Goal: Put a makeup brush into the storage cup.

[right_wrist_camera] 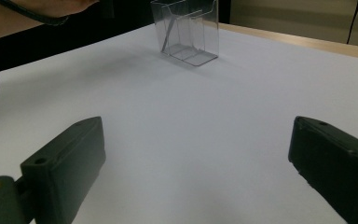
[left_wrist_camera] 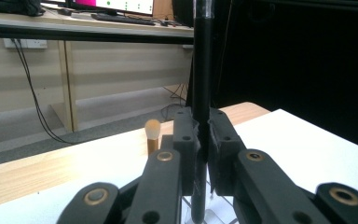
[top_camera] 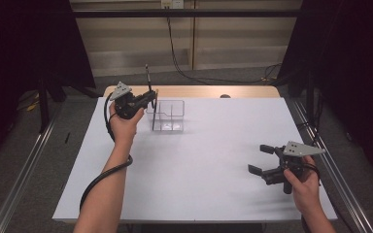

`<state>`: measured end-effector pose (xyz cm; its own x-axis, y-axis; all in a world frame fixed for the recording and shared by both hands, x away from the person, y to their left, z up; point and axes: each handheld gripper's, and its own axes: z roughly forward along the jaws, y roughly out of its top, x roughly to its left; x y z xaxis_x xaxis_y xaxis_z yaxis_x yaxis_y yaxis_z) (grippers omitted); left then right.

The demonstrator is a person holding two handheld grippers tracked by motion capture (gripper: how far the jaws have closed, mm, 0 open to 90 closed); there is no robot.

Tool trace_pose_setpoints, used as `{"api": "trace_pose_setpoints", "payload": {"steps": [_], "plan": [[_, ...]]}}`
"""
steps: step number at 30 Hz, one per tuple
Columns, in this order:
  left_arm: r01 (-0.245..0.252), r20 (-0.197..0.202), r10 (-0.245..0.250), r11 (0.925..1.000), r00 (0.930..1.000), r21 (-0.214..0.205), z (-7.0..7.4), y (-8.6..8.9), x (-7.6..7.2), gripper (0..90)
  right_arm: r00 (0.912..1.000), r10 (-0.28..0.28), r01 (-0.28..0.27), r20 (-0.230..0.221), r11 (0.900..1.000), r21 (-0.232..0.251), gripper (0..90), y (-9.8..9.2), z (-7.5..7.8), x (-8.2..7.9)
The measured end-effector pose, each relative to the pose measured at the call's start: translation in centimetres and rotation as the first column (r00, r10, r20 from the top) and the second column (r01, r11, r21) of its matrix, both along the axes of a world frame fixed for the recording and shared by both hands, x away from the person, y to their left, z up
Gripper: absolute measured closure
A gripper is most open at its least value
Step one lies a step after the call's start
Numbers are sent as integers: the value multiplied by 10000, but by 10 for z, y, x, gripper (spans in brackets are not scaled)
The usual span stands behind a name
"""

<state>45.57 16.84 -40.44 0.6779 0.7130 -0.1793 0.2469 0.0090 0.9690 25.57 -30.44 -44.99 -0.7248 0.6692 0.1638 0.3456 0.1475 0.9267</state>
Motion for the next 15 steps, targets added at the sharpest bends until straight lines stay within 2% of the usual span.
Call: {"api": "trace_pose_setpoints", "payload": {"steps": [5,10,15], "plan": [[-36,-23,37,9998,10000,203,-3,0,2,834,10000,12,-12,25,10000,-11,37,-1,-1,0],[-97,-49,97,9998,9999,169,-4,0,2,833,10000,-17,17,27,10000,22,37,-2,-1,0],[-162,-136,167,9994,9998,304,-8,1,3,833,10000,19,-20,39,10000,31,37,-2,0,0]]}}
